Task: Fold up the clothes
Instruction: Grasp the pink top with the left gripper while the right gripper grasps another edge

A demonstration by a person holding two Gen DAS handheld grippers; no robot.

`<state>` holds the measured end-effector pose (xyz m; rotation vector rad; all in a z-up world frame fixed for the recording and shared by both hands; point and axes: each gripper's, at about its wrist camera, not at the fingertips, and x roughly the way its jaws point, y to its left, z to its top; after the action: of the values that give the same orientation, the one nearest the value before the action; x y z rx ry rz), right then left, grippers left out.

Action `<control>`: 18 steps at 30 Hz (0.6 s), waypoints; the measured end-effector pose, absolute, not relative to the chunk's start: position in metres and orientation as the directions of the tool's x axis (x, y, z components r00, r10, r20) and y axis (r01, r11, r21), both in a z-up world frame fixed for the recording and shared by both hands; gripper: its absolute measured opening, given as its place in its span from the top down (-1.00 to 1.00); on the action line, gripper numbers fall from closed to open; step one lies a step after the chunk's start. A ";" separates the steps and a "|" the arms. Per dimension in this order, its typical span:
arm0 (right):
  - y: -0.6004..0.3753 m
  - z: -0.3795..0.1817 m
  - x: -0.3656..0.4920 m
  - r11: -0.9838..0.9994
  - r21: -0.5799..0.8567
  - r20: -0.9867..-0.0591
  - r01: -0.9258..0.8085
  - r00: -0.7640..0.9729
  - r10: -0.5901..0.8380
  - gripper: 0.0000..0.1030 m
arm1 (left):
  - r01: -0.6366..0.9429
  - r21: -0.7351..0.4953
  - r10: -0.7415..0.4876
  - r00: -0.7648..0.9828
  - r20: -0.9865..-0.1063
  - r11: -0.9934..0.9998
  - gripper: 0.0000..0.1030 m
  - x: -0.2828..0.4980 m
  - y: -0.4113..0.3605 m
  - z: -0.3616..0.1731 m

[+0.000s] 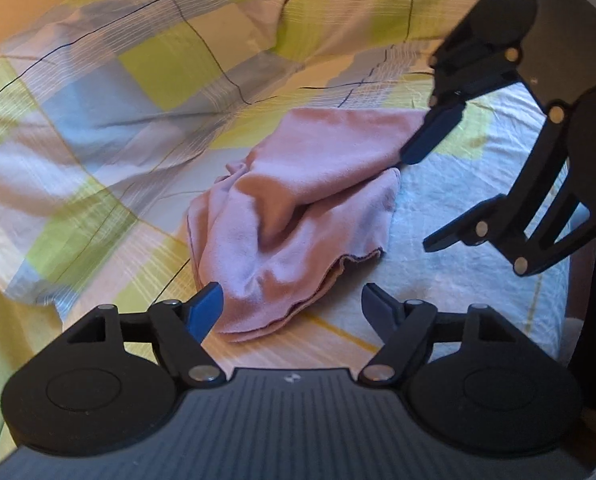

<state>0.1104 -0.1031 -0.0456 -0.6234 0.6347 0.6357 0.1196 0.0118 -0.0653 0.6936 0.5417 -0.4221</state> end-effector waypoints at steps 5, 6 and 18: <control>-0.075 -0.064 0.120 0.534 -0.404 -0.680 -0.742 0.635 0.367 -0.20 | 0.552 0.503 -0.207 0.784 -0.586 0.666 -0.28 0.134 0.010 -0.077; -0.070 -0.068 0.121 0.518 -0.424 -0.673 -0.743 0.641 0.369 -0.20 | 0.551 0.502 -0.210 0.785 -0.584 0.666 0.02 0.137 0.010 -0.077; -0.091 -0.030 0.133 0.607 -0.415 -0.562 -0.677 0.716 0.414 0.84 | 0.497 0.480 -0.241 0.832 -0.500 0.723 0.70 0.119 0.016 -0.034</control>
<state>0.1326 -0.0914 -0.0304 -0.6552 0.4384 0.6546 0.1189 0.0155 -0.0341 0.6440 0.4252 -0.4210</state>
